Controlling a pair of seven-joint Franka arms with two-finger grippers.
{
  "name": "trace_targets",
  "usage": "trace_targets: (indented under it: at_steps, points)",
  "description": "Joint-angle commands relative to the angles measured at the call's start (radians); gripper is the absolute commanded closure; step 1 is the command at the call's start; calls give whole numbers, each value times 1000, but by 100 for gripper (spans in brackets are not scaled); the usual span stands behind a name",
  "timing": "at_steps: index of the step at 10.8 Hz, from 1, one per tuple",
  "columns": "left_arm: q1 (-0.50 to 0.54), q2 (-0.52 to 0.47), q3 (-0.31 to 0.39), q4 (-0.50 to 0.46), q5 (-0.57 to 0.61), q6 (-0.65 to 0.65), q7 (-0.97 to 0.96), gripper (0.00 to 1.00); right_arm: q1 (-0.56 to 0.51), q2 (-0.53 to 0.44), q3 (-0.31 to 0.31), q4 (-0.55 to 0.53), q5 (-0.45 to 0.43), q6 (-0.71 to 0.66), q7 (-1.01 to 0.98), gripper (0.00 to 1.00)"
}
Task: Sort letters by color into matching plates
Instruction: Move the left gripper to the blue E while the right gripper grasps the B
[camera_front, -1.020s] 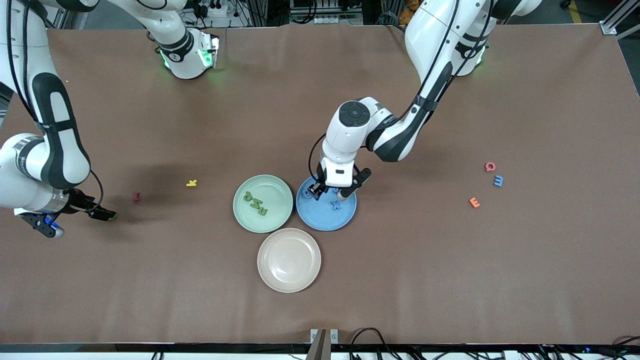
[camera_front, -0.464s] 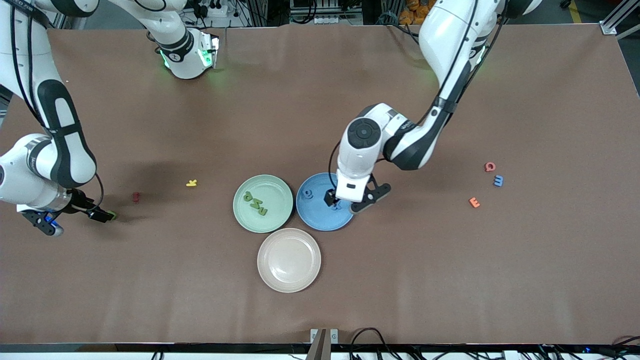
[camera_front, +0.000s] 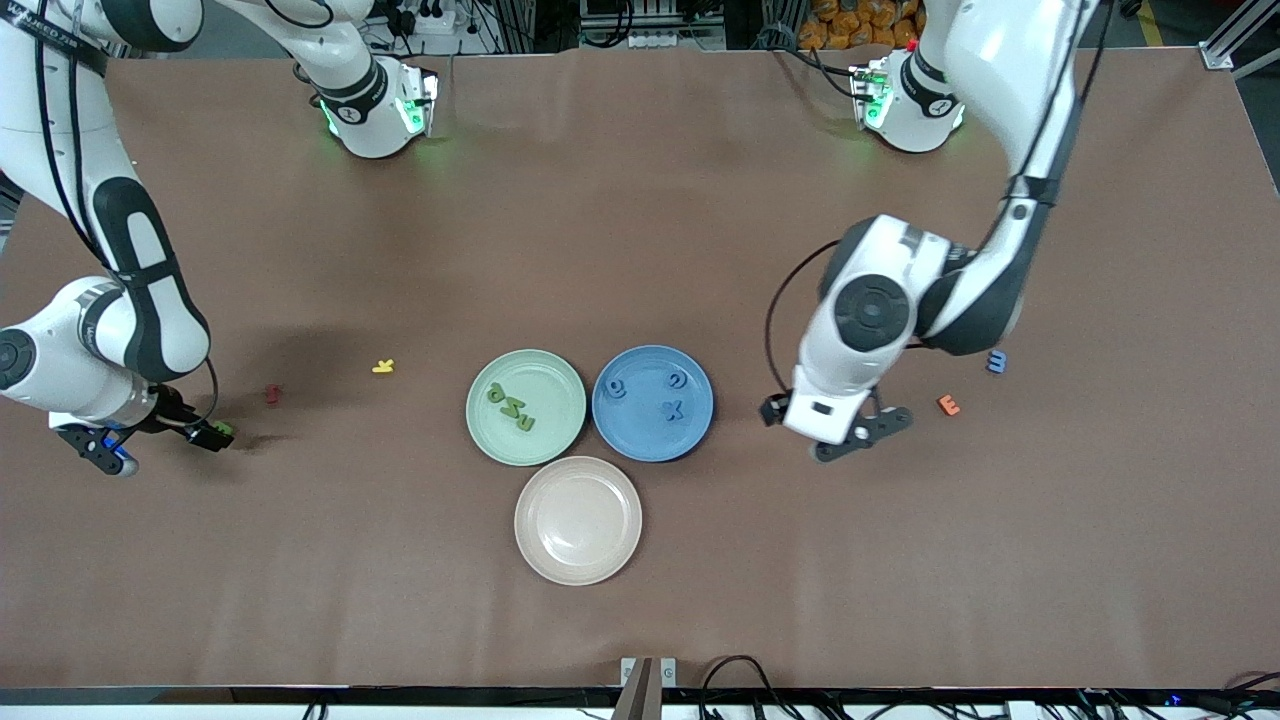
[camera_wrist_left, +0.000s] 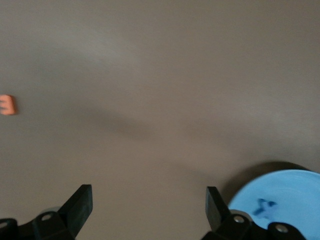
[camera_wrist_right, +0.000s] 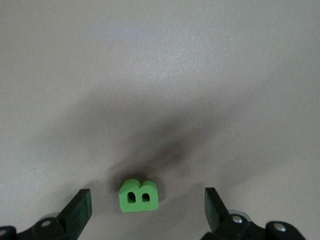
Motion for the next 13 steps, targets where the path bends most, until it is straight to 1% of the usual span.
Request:
trace_targets:
  at_steps: [1,5,7,8,9,10,11,13]
  points:
    - [90,-70,-12,-80,-11,-57,149,0,-7,4,9,0,-1,13,15,0]
    - [215,-186,-12,-238,-10,-41,354,0,-5,3,9,-20,-3,22,9,23]
    - [251,-207,-12,-283,-7,-12,416,0,-5,3,9,-34,-3,37,1,35]
    - [274,-234,-14,-319,-2,16,443,0,-5,1,11,-37,-3,40,-1,44]
    - [332,-292,-18,-408,-1,85,518,0,-4,1,11,-39,-3,40,-2,51]
    - [375,-331,-31,-474,-4,137,592,0,-5,1,12,-39,-3,40,-2,59]
    - [424,-358,-32,-513,-4,163,659,0,-4,1,12,-39,-3,40,-2,65]
    - [482,-372,-32,-547,-4,166,800,0,-4,1,12,-39,-3,40,-2,74]
